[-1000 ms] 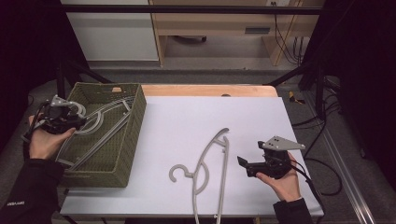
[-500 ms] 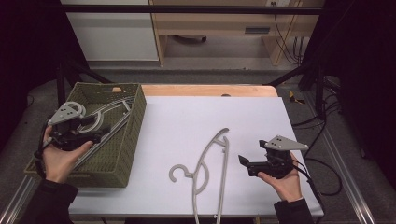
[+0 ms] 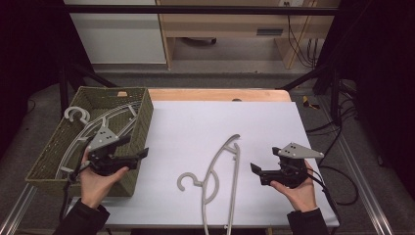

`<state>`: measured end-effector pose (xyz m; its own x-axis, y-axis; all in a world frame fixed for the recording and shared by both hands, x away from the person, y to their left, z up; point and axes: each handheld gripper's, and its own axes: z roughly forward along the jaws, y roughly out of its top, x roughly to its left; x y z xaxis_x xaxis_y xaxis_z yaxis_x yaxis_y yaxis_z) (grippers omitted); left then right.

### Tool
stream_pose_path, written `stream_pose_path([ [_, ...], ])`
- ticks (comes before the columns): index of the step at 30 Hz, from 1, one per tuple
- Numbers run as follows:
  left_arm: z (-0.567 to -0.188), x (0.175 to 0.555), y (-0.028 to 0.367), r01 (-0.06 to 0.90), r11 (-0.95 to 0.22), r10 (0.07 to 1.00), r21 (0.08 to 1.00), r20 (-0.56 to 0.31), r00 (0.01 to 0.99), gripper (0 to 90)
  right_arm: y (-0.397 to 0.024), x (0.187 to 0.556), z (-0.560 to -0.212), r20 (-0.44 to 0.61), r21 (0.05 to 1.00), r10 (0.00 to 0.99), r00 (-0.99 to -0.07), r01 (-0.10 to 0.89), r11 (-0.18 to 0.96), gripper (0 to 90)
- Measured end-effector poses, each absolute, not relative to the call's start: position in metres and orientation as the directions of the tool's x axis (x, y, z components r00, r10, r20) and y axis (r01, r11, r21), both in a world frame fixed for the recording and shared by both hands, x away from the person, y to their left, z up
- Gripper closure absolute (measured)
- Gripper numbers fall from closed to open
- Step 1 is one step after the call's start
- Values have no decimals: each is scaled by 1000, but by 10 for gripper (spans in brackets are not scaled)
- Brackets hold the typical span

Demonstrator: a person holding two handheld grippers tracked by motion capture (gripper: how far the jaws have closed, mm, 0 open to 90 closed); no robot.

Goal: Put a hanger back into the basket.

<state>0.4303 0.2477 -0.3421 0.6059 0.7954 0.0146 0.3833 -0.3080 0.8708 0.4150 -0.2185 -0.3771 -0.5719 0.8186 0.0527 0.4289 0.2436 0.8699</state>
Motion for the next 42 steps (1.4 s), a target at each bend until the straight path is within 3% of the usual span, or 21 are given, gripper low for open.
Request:
stream_pose_path([
  [10,-358,423,222,384,-297,771,874,-18,637,239,-219,414,-377,52,871,819,-572,426,243,78],
  [23,-369,450,200,408,-251,761,878,-81,644,279,-218,415,-379,54,868,812,-581,429,249,78],
  [37,-370,443,154,359,-350,721,865,4,693,289,-218,416,-381,59,870,806,-589,427,247,79],
  [42,-365,444,133,350,-317,704,882,-28,709,296,-216,416,-382,57,867,804,-593,428,254,79],
])
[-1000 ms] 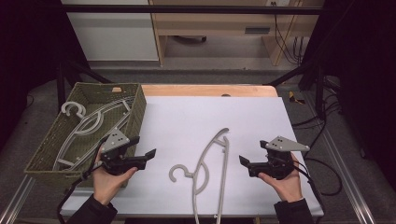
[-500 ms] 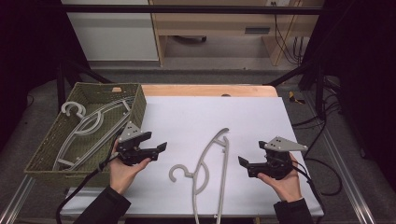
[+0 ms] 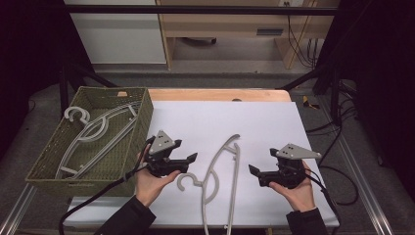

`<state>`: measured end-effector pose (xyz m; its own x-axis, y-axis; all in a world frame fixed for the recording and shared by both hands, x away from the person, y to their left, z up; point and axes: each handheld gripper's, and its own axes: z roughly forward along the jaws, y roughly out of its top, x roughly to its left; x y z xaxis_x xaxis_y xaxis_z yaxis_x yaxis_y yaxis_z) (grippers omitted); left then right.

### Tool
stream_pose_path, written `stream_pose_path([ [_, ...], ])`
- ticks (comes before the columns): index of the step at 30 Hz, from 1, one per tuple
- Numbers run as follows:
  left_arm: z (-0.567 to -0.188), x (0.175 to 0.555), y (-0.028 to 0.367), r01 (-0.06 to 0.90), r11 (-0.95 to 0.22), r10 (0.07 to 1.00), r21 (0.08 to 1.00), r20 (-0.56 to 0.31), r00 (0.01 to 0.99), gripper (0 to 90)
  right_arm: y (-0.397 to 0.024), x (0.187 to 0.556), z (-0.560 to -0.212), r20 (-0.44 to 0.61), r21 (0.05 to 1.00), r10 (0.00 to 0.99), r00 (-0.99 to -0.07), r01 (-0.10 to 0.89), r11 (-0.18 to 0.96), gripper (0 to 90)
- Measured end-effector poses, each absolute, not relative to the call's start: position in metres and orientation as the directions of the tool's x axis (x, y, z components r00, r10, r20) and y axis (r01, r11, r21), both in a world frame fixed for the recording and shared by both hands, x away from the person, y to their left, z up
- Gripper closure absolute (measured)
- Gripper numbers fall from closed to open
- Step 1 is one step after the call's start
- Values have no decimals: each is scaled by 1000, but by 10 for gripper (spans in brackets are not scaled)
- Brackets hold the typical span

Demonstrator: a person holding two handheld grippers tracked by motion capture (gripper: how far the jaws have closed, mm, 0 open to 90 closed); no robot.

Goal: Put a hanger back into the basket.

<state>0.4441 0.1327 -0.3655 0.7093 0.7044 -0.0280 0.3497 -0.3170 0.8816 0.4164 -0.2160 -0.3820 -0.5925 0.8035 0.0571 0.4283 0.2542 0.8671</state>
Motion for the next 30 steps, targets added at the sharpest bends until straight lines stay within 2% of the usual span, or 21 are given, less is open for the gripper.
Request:
stream_pose_path([
  [5,-370,438,119,349,-313,692,883,-40,721,296,-219,416,-380,60,872,803,-592,423,247,80],
  [10,-384,426,109,374,-370,687,850,-21,727,294,-220,415,-379,61,875,802,-594,419,243,80],
  [17,-388,405,108,380,-418,711,825,36,703,284,-221,413,-377,67,878,804,-590,417,233,80],
  [21,-391,397,109,378,-420,708,825,37,705,279,-222,412,-376,64,882,803,-593,410,233,80],
  [25,-406,396,105,429,-456,719,780,39,694,286,-223,411,-375,69,884,804,-591,409,225,80],
  [30,-427,401,99,518,-420,739,745,-51,672,313,-223,411,-375,67,883,804,-590,411,227,81],
])
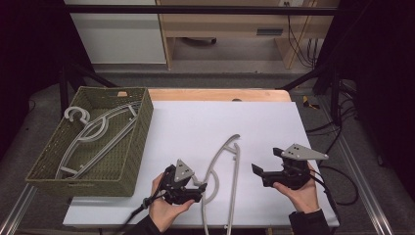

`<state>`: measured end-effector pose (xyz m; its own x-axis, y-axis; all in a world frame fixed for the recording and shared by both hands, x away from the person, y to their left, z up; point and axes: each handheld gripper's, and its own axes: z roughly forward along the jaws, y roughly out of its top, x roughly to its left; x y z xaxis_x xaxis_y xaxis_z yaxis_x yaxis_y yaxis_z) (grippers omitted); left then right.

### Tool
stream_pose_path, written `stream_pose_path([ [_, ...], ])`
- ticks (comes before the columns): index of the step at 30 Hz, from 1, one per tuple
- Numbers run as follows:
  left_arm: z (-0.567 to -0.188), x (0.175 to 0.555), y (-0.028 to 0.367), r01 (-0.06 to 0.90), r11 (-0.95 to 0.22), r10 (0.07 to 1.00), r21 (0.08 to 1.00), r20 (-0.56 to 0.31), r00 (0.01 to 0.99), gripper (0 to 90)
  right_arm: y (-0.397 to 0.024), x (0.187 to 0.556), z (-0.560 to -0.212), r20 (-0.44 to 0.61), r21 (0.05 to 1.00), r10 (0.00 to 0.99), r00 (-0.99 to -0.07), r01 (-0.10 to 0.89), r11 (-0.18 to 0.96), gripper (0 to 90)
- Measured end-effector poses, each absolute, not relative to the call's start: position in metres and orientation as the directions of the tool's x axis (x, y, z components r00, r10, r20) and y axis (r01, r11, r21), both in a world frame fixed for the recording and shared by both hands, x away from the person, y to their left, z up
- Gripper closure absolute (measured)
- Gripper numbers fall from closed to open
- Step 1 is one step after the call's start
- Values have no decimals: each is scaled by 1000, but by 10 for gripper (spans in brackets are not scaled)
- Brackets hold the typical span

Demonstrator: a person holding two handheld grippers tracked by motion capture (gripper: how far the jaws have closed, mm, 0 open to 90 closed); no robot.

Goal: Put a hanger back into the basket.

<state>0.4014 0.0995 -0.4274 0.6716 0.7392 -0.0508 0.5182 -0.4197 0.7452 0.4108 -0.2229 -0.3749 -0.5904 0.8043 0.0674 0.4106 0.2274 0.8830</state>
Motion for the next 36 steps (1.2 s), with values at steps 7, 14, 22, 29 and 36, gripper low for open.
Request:
stream_pose_path([
  [7,-442,410,98,584,-404,779,704,-71,623,361,-223,411,-374,67,883,803,-592,410,229,81],
  [14,-460,411,87,610,-426,773,669,-81,629,402,-222,410,-375,65,882,804,-591,410,231,81],
  [22,-465,410,81,609,-454,788,650,-26,615,433,-220,410,-375,60,879,804,-592,413,239,81],
  [29,-469,401,70,604,-491,780,628,7,626,471,-220,409,-373,56,883,804,-592,406,238,81],
  [36,-468,405,66,602,-510,770,615,14,638,565,-219,408,-373,56,883,803,-593,406,237,81],
])
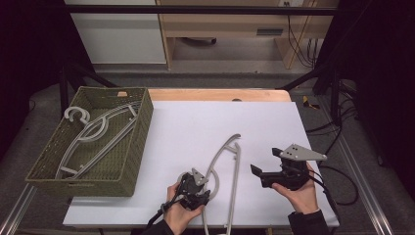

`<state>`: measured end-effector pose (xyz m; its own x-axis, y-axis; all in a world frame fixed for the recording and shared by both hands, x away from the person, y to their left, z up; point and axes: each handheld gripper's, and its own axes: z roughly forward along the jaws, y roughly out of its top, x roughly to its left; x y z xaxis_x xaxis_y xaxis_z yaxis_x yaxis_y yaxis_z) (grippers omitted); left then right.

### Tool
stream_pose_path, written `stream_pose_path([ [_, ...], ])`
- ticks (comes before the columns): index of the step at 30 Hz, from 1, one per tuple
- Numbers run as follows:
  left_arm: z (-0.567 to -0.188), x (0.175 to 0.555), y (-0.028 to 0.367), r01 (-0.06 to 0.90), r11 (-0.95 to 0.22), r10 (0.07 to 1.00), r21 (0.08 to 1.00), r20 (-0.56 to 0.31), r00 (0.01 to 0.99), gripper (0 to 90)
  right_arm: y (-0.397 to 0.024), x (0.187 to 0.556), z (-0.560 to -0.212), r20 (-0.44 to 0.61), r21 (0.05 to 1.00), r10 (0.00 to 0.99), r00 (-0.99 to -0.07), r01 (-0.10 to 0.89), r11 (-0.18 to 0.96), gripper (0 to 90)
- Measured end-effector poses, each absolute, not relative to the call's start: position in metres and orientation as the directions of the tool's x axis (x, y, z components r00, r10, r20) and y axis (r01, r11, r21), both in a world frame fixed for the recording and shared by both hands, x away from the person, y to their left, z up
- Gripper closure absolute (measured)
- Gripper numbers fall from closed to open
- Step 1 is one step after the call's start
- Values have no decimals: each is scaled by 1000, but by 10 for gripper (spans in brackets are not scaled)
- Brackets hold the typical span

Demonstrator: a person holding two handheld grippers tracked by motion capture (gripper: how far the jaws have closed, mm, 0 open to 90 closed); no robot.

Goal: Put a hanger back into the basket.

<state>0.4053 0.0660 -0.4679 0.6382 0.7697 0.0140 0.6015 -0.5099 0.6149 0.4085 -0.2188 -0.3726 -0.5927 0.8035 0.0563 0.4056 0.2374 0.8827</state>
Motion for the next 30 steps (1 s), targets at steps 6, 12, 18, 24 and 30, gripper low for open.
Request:
stream_pose_path([
  [6,-468,420,78,602,-498,757,624,-25,653,664,-219,407,-371,56,884,802,-595,402,237,81],
  [12,-466,431,86,605,-507,753,614,-25,657,690,-218,408,-372,53,882,802,-596,404,242,81],
  [18,-466,441,92,608,-501,765,615,-14,644,720,-218,409,-373,53,882,802,-595,405,242,79],
  [24,-467,443,91,607,-497,768,620,-10,640,693,-217,409,-373,55,886,799,-599,398,237,74],
  [30,-467,443,89,609,-504,774,613,7,634,676,-217,408,-372,58,896,794,-604,383,225,68],
])
